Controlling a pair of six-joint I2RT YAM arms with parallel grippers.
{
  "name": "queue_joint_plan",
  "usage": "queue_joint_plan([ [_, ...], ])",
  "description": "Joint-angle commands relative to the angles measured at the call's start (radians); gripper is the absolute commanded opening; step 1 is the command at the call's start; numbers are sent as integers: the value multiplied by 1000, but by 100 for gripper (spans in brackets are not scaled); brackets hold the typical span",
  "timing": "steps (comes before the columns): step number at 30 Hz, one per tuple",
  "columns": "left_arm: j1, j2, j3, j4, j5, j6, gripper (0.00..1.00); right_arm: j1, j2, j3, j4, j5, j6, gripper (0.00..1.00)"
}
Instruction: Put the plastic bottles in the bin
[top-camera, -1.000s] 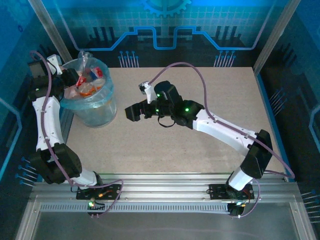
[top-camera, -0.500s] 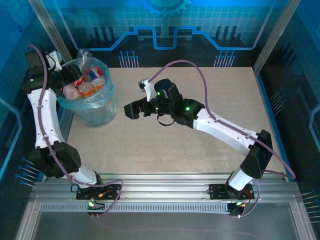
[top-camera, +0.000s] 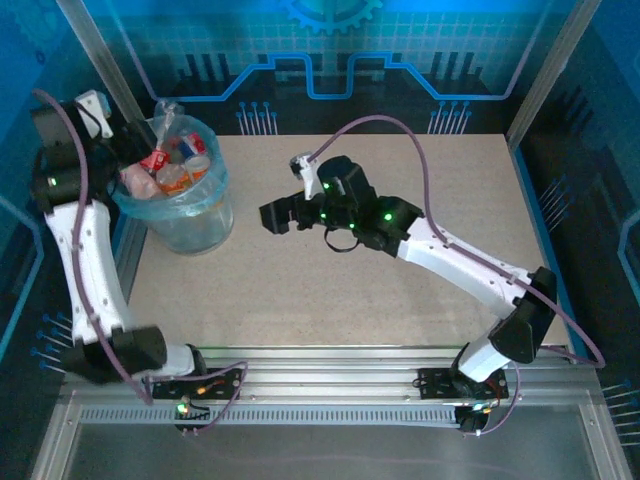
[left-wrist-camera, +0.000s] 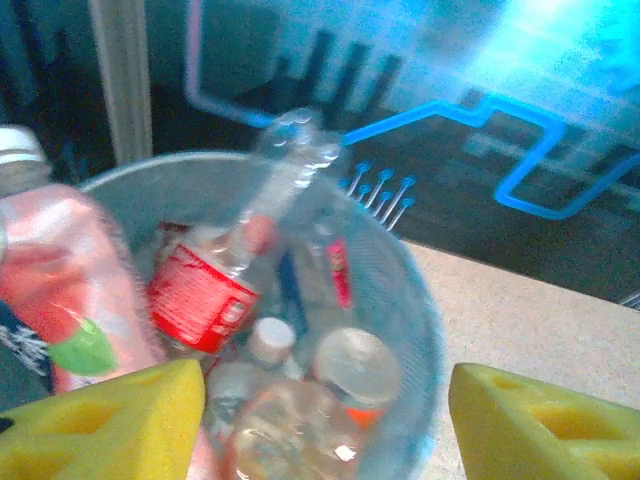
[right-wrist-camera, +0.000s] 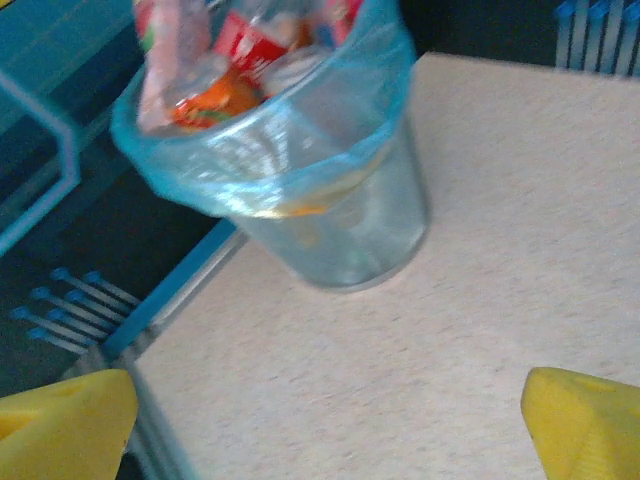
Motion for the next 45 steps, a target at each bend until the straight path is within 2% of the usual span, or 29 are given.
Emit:
queue_joint_plan([
  [1, -128, -253, -266, 261, -44, 105, 67, -97, -120, -86, -38, 146, -108, 100],
  [6, -338, -632, -747, 575, -14, 109, 64, -280, -283, -290, -15, 269, -214, 100],
  [9, -481, -739, -897, 588, -49, 123, 63, -393, -379, -426, 37, 331, -264, 100],
  [11, -579, -751, -950, 574, -87, 141, 63, -455, -430, -514, 81, 358, -291, 100],
  [15, -806, -698, -1040, 613, -290, 202, 64, -561, -481, -677, 158, 392, -323, 100],
  [17, -904, -655, -1100, 696, -420, 238, 66, -605, -477, -753, 211, 404, -336, 100],
  [19, -962, -621, -1200, 860, -572, 240, 66, -648, -466, -838, 298, 394, -342, 100],
  [23, -964, -565, -1380, 1179, -796, 215, 65, -693, -414, -991, 528, 351, -364, 100],
  [26, -950, -506, -1411, 1248, -923, 263, 65, -704, -370, -1052, 682, 283, -390, 100],
  [28, -906, -478, -1424, 1256, -956, 255, 67, -708, -342, -1086, 778, 230, -412, 100],
  [31, -785, -466, -1476, 1297, -929, 191, 69, -715, -280, -1127, 920, 170, -446, 100],
  [34, -602, -477, -1553, 1354, -780, 97, 70, -720, -213, -1153, 1034, 117, -492, 100],
  [37, -465, -490, -1607, 1416, -615, 89, 72, -745, -130, -1206, 1210, 22, -519, 100],
  [42, -405, -465, -1618, 1465, -520, 87, 73, -781, -34, -1232, 1347, -75, -523, 100],
  [43, -401, -434, -1615, 1492, -496, 95, 73, -787, -47, -1220, 1295, -89, -517, 100],
  [45, -398, -354, -1595, 1540, -449, 111, 73, -797, -43, -1217, 1298, -107, -515, 100],
])
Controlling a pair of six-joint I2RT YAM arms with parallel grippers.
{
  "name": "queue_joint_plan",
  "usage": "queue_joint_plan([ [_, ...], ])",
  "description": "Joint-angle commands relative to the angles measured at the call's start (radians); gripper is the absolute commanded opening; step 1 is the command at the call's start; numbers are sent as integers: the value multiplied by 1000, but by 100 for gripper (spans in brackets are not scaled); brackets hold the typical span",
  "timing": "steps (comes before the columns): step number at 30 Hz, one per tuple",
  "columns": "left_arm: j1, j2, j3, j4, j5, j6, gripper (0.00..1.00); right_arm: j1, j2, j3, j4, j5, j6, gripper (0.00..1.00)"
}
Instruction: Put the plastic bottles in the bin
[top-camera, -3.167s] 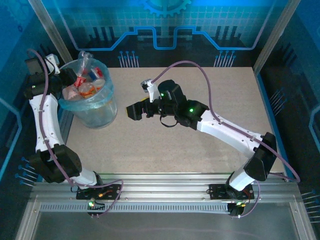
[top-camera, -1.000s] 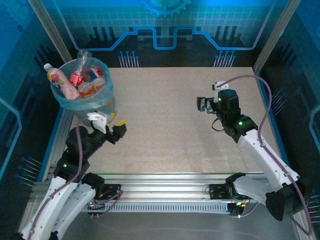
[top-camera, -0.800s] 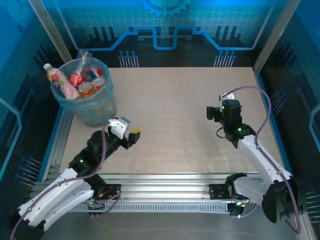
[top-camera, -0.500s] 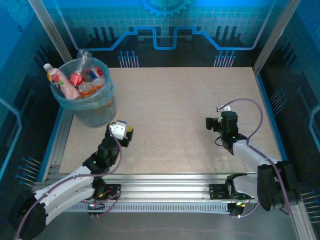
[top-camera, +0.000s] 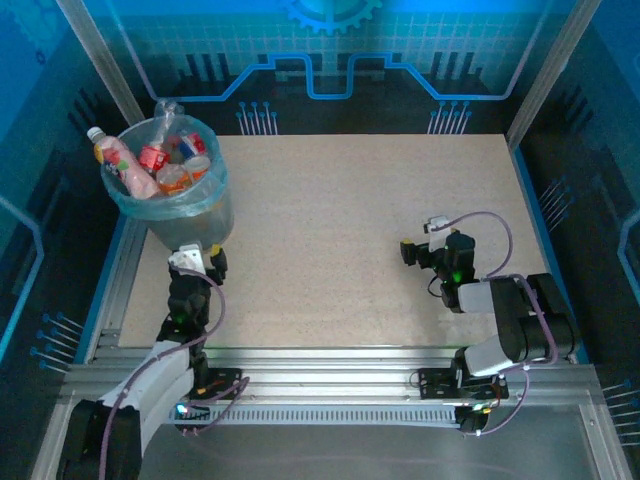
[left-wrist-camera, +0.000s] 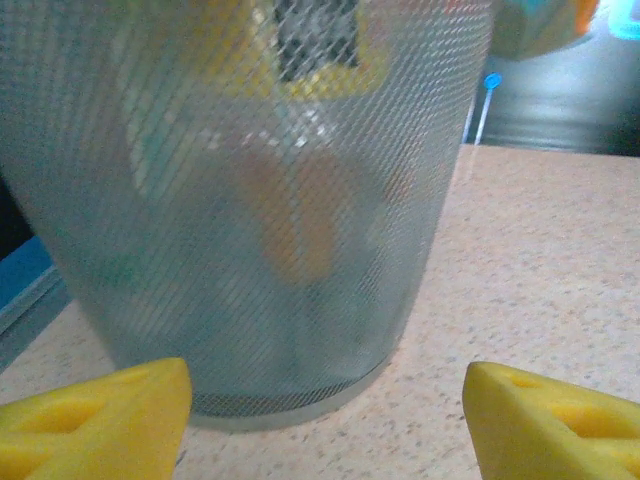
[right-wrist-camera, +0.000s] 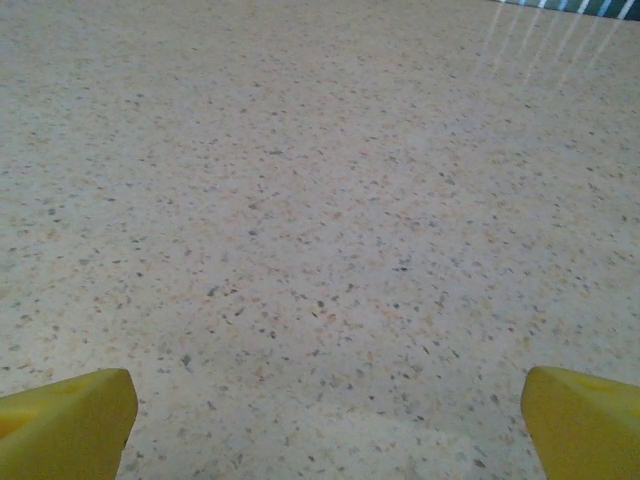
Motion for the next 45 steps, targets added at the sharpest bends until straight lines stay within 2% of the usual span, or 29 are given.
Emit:
queue_joint_plan([
  [1, 15, 120, 22, 129, 147, 20, 74, -24, 0, 13, 106, -70, -12, 100],
  [7, 20, 375, 106, 277, 219, 68, 76, -43, 12, 57, 44, -49, 24, 100],
  [11, 31, 503, 149, 371, 223, 82, 79, -64, 22, 111, -52, -56, 48, 100],
  [14, 69, 528, 203, 301, 292, 34, 80, -66, 21, 107, -45, -65, 47, 100],
  [16, 83, 581, 218, 325, 346, 15, 80, -69, 21, 106, -42, -71, 48, 100],
  [18, 85, 655, 219, 396, 387, 31, 80, -70, 21, 105, -41, -73, 48, 100],
  [21, 86, 784, 215, 540, 378, 31, 82, -67, 22, 112, -52, -67, 48, 100],
  [22, 85, 812, 214, 591, 361, 33, 85, -59, 24, 118, -63, -46, 46, 100],
  [26, 86, 784, 254, 472, 279, 3, 98, -23, 26, 126, -74, 34, 33, 100],
  [30, 86, 771, 358, 257, 183, -27, 99, -23, 26, 126, -77, 34, 34, 100],
  [45, 81, 775, 358, 260, 195, -23, 99, -23, 26, 128, -80, 33, 33, 100],
])
